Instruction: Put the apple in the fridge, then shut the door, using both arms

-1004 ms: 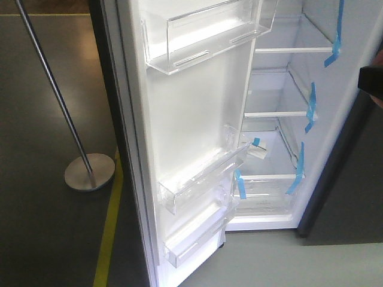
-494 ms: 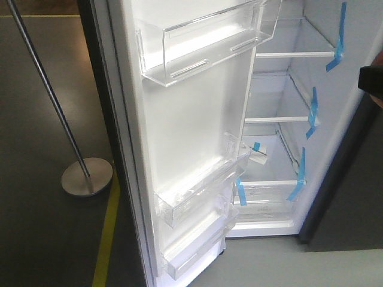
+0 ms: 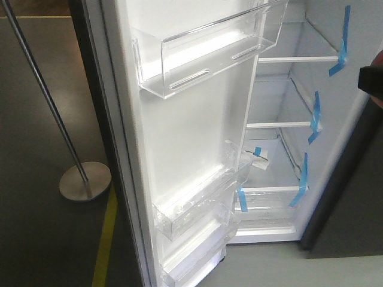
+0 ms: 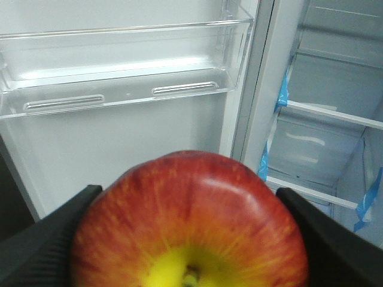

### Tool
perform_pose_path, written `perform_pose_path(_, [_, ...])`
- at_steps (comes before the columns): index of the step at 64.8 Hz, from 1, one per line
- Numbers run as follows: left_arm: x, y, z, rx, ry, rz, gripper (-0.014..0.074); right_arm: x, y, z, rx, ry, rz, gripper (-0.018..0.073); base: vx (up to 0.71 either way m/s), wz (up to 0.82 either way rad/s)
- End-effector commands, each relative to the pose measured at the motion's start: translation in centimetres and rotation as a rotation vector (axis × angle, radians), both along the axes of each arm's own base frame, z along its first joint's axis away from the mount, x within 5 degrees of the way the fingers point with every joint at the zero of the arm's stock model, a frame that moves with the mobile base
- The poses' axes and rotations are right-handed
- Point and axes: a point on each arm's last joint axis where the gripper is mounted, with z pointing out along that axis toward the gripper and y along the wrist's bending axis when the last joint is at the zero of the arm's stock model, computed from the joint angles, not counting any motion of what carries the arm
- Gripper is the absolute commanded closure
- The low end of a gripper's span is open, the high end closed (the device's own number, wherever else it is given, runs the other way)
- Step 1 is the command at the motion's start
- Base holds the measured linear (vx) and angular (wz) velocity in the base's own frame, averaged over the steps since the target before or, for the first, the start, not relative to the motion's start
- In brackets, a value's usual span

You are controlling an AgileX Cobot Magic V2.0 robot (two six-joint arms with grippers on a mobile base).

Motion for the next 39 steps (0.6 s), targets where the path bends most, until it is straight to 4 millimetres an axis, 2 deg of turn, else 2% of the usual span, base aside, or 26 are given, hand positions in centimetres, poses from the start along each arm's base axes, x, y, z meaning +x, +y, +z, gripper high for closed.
perform_pose_path(1, [-0.27,-0.14,1.36,-0.018,-0.103,-0.02,0.0603,-0.19,-0.12,1.57,0.038,-0.094,-0.033,0.05,0.06,-0.01])
perform_pose_path(39, [-0.27,-0.14,1.36,-0.018,-0.103,-0.02,0.0603,-0.19,-0.13,1.57,0.038,-0.094,-0.034,0.05,0.04,-0.01])
